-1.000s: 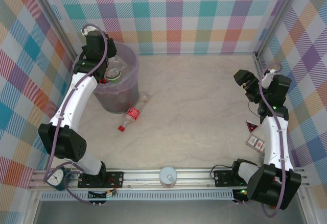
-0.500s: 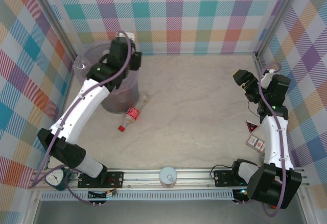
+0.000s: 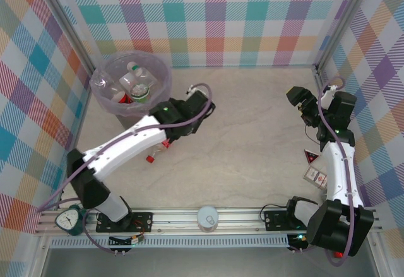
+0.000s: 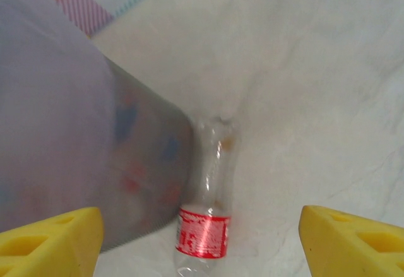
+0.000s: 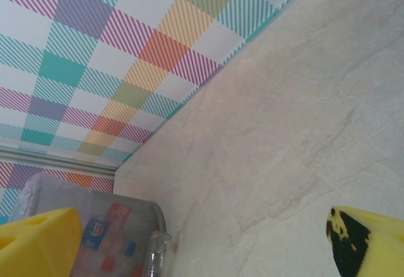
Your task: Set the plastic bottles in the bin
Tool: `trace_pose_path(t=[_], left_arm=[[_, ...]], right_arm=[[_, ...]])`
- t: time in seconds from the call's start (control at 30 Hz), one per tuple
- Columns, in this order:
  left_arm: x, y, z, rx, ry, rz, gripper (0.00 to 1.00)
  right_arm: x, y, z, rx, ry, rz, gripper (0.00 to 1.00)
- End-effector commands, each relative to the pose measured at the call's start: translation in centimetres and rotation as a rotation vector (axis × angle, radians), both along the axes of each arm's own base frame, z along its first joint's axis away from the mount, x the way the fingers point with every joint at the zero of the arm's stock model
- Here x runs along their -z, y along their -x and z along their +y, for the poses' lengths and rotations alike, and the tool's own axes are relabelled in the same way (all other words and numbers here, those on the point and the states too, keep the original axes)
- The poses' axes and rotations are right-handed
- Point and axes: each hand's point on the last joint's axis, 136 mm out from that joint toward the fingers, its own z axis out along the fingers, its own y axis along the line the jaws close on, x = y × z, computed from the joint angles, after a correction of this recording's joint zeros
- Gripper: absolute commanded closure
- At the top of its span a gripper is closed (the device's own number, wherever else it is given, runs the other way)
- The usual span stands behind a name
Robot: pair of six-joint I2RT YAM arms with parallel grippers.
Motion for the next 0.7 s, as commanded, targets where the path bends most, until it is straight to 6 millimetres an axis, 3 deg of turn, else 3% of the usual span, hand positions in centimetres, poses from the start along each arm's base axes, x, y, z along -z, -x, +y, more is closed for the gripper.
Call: trace_pose_path(t=[0.0, 0.23, 0.4, 0.67], left_arm=[[4.2, -0.1, 0.0, -0.041, -0.064, 0.061, 0.20], [11.1, -2.2, 1.6, -0.097, -0.165, 0.165, 0.16], [14.5, -3.3, 4.0, -0.146, -0.192, 0.224, 0.14], [18.7, -4.1, 5.7, -0.186, -0.209, 0.321, 0.12]], right_arm=[[-1.4, -0.1, 0.2, -0.009, 0.014, -0.034, 0.01], [-1.3, 0.1, 0.1, -0.005, 0.027, -0.029, 0.01], [-1.1, 0.0, 0.0, -0.004, 0.028, -0.026, 0.01], [-0.9, -0.3, 0.0, -0.004, 0.027, -0.022, 0.01]])
